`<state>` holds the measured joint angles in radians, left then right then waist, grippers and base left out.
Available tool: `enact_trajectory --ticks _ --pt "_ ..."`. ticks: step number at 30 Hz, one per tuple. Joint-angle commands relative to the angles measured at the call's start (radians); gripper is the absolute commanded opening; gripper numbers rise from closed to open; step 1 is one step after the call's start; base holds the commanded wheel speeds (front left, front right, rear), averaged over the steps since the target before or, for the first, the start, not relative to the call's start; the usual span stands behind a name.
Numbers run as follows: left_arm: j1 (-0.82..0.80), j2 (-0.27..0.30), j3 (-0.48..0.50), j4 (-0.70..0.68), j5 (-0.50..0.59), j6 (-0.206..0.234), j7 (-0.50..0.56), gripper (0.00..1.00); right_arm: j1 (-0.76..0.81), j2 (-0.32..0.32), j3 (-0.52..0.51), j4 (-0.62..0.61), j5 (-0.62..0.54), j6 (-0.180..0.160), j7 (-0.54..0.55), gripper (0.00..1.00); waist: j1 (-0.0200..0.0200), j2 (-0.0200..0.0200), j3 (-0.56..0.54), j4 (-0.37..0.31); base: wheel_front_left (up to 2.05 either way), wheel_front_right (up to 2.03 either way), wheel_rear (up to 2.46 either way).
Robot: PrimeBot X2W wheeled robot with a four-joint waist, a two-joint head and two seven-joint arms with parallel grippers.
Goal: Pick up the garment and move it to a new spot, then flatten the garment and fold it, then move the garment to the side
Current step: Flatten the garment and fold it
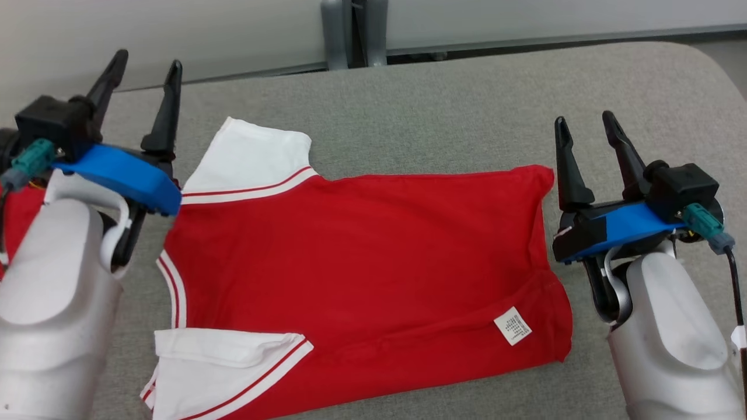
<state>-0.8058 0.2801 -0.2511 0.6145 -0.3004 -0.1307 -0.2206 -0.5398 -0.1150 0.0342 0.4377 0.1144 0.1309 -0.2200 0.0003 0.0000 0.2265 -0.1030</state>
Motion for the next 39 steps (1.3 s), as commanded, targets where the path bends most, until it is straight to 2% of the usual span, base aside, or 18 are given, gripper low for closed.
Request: enact_trajectory --ticks 1,8,19,30,37,38,39 --pt "-0.053 0.035 -0.036 0.032 -0.027 0.001 0.013 1.00 -0.028 0.007 0.007 0.005 0.009 0.000 -0.010 1.00 -0.0003 0.0000 0.073 -0.060 0.00 0.00 0.00" --pt "-0.205 0.110 -0.197 0.153 -0.141 0.001 0.076 1.00 -0.072 0.019 0.024 0.021 0.020 0.000 -0.029 1.00 -0.0003 0.0000 0.159 -0.122 0.00 0.00 0.00" --pt "-0.302 0.187 -0.406 0.295 -0.268 0.001 0.172 1.00 -0.122 0.028 0.031 0.025 0.026 0.000 -0.042 1.00 -0.0003 0.0000 0.240 -0.163 0.00 0.00 0.00" --pt "-0.351 0.216 -0.517 0.388 -0.375 0.001 0.214 1.00 -0.151 0.038 0.051 0.036 0.035 0.000 -0.046 1.00 -0.0003 0.0000 0.286 -0.176 0.00 0.00 0.00" --pt "-0.368 0.209 -0.568 0.421 -0.429 0.001 0.223 1.00 -0.163 0.036 0.057 0.042 0.037 0.000 -0.046 1.00 -0.0003 0.0000 0.307 -0.185 0.00 0.00 0.00" --pt "-0.372 0.209 -0.578 0.423 -0.433 0.001 0.221 0.58 -0.165 0.035 0.058 0.044 0.037 0.000 -0.046 1.00 -0.0003 0.0000 0.307 -0.185 0.00 0.00 0.00" --pt "-0.374 0.209 -0.588 0.425 -0.436 0.001 0.218 0.24 -0.167 0.033 0.059 0.047 0.038 0.000 -0.046 1.00 -0.0003 0.0000 0.308 -0.184 0.00 0.00 0.00"
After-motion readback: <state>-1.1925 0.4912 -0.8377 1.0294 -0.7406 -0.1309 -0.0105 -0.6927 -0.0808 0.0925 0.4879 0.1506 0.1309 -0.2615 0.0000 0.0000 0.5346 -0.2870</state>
